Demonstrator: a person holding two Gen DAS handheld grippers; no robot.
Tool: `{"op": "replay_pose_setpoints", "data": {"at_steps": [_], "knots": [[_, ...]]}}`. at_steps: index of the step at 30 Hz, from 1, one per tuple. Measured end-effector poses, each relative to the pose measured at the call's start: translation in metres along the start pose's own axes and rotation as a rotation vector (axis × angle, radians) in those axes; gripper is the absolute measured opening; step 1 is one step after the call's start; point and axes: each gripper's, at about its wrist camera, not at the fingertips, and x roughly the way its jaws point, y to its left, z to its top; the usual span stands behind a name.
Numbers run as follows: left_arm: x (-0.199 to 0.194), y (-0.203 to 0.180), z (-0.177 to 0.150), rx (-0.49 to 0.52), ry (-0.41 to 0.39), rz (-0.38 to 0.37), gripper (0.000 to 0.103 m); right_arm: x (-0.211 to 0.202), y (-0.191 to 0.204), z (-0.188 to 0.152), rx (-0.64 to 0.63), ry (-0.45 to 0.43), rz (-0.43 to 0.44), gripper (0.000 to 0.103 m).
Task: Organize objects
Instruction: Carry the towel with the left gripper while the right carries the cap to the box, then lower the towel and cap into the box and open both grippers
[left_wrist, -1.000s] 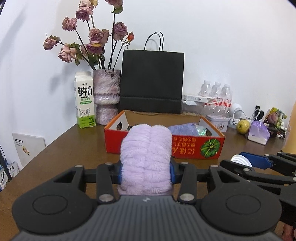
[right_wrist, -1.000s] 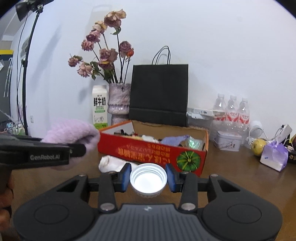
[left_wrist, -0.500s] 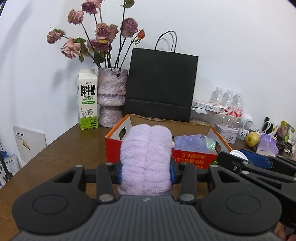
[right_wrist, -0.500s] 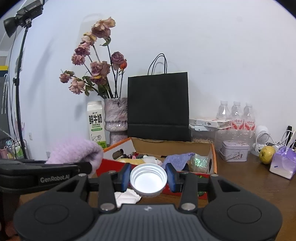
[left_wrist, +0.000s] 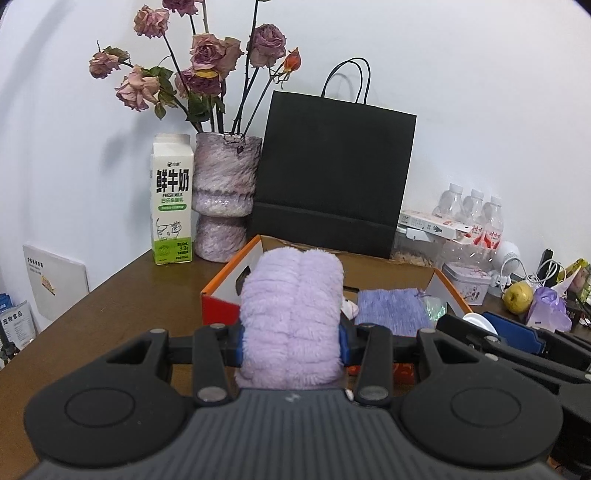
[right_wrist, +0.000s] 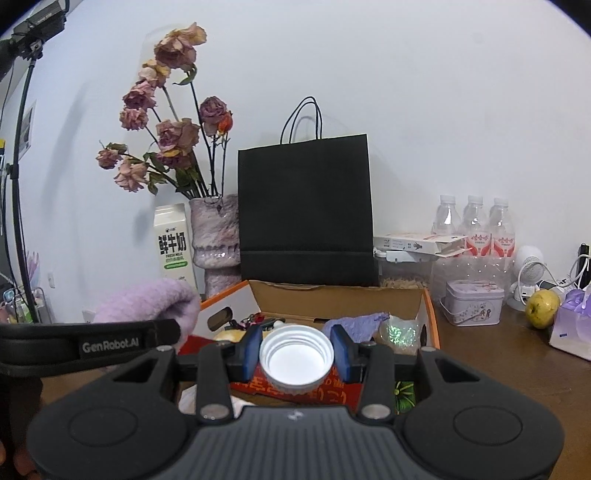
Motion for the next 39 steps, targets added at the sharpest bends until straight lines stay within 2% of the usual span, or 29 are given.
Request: {"op": "replay_pose_setpoints", "data": {"at_steps": [12, 39], "knots": [[0.034, -0.007, 0.021, -0.021, -0.032, 0.006, 0.043, 0.037, -0.01, 0.017, -0.003, 0.001, -0.017, 0.039], [0.125, -0.027, 0.048, -0.019, -0.005, 0.005, 0.043, 0.123, -0.042, 0.039, 0.064, 0.034, -0.084, 0.039]]}}
